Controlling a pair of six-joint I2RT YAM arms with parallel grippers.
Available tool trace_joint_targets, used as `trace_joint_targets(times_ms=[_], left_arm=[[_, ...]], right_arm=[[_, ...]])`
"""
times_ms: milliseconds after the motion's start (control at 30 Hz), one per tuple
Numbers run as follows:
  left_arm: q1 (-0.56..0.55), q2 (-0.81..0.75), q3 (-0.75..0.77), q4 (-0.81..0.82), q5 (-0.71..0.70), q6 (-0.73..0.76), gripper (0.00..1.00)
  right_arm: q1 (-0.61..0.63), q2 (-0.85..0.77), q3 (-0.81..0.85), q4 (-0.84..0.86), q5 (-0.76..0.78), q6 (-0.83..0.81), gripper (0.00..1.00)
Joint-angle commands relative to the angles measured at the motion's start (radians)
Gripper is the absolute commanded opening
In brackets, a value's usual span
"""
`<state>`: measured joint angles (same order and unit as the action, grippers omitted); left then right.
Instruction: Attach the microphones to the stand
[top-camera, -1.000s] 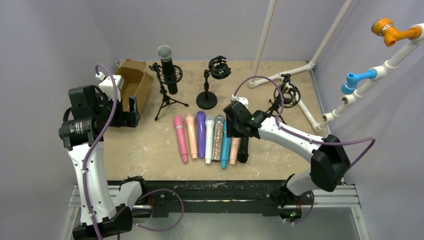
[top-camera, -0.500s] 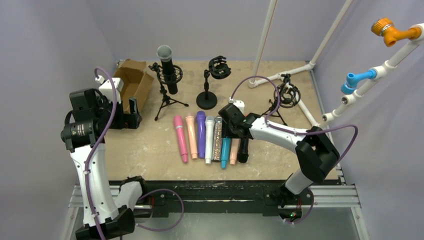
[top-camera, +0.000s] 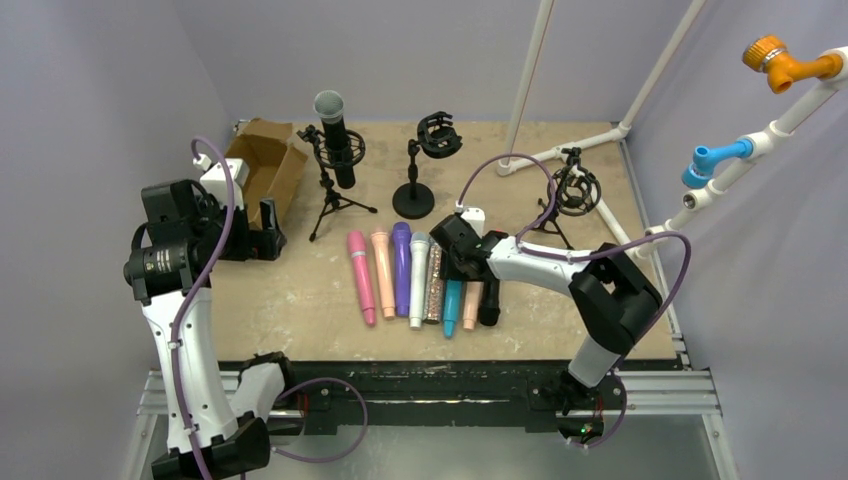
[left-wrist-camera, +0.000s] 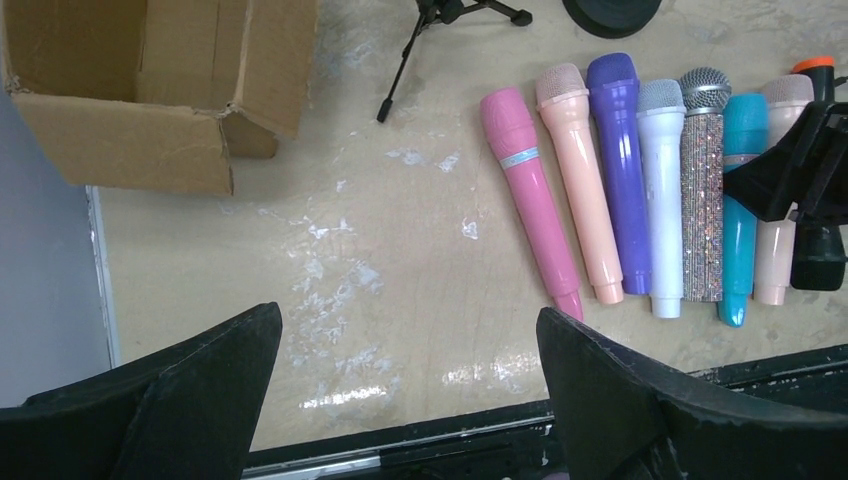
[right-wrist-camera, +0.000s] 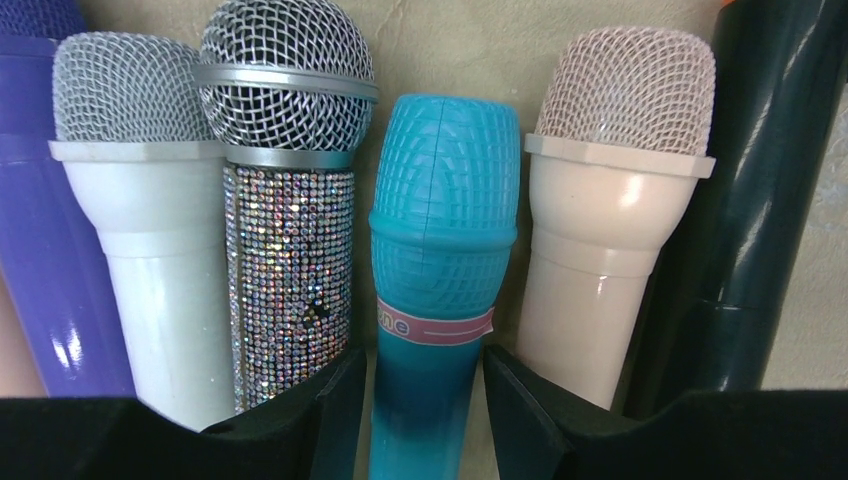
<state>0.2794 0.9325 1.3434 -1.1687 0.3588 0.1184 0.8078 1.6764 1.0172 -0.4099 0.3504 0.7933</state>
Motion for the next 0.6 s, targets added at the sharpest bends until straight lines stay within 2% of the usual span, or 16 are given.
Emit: trace_joint_targets(times_ms=[0,133,267,467,567], left_arm=[[0.006,-0.007,0.01,-0.009,0.08,0.023,1.0],[0.005,0.009,0.023,-0.021,0.128,0.02,1.0],[0.005,0.019,0.032,-0.032,0.153,0.026,1.0],[-0.009,0.031,0.031,-0.068,0.212,0.052,1.0],[-0.046,0.035,0.066,-0.106,0.232,0.062,1.0]], right_arm=[[0.017,0.009,-0.017,0.01,0.04,0.044,0.5],[0.019,0.014,-0.026,0.015,0.051,0.06,0.5],[0.022,0.017,-0.024,0.016,0.059,0.071,0.45],[0.025,-0.087,0.03,-0.037,0.091,0.072,0.23],[0.03,-0.195,0.066,-0.077,0.126,0.084,0.16]])
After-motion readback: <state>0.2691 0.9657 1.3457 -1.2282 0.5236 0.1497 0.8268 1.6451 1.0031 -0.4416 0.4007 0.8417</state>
